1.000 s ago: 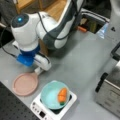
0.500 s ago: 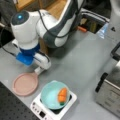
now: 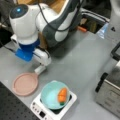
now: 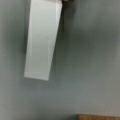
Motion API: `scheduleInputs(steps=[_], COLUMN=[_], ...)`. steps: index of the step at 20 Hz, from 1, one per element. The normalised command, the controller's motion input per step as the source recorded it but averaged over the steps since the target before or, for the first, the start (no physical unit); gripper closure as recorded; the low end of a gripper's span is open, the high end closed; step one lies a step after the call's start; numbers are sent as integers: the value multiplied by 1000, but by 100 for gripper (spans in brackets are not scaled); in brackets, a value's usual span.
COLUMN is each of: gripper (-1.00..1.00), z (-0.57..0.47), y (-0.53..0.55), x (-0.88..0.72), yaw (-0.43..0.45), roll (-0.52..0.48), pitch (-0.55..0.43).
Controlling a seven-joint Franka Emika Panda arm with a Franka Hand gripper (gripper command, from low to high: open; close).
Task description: Pick up the pan. Place the pan on the table. Pick up the bowl. Place the bowl on the stove.
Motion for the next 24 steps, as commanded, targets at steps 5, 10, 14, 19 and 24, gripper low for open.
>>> scheduleInputs(steps=[5,10,14,19,24], gripper=[-100,-100,-100,-100,-100], z=[246,338,419,267,59], y=[-5,72,162,203,251], x=[-103,-183,-273,-308,-373], yaw=[56,46,8,-34,-87], roll=[-46,-22,6,5,1], pitch=[9,66,102,84,12])
